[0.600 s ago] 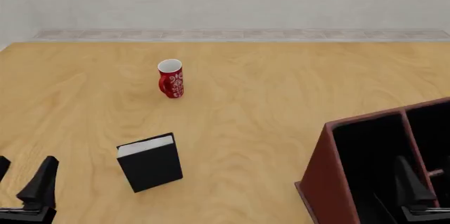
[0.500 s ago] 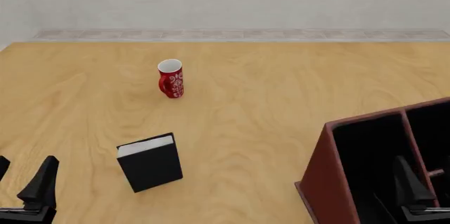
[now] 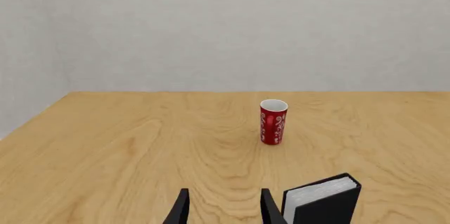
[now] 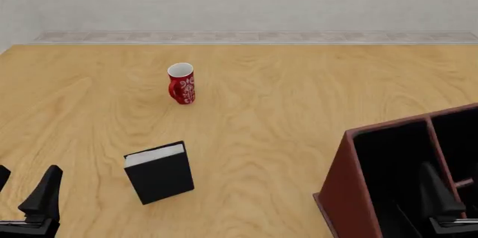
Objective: Pick up the book and place it in the left compartment of the caddy.
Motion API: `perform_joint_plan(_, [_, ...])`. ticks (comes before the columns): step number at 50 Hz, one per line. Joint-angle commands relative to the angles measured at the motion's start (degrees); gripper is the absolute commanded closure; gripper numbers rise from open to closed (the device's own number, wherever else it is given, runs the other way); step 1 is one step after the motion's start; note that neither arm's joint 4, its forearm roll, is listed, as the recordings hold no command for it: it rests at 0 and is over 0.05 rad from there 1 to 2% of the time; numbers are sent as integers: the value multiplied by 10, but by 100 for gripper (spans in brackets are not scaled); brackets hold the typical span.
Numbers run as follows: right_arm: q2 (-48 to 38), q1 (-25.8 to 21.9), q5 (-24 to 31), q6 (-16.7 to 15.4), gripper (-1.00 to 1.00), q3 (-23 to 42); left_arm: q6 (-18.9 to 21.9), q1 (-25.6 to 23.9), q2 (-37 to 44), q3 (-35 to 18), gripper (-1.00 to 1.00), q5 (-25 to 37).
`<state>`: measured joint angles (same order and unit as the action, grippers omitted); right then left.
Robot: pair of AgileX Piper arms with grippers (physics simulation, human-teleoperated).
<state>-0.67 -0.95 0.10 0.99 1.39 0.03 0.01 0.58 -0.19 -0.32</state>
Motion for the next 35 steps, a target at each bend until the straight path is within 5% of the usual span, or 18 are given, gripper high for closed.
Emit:
perform_joint_plan(1, [-42,-43,16,-14,-100,76,1,0,-2,0,-100,-1])
perform_joint_plan(16, [-204,-122,55,-93,-100,228,1,0,-3,1,-100,0])
perform_joint_plan(23, [-282,-180,77,-157,-100,281,1,0,-3,1,-100,0])
perform_joint_plan(24, [-283,-178,82,-143,-100,292,1,0,-3,1,-100,0])
perform_joint_plan(35, [-369,-217,119,-216,-100,372,1,0,-3,0,-100,1])
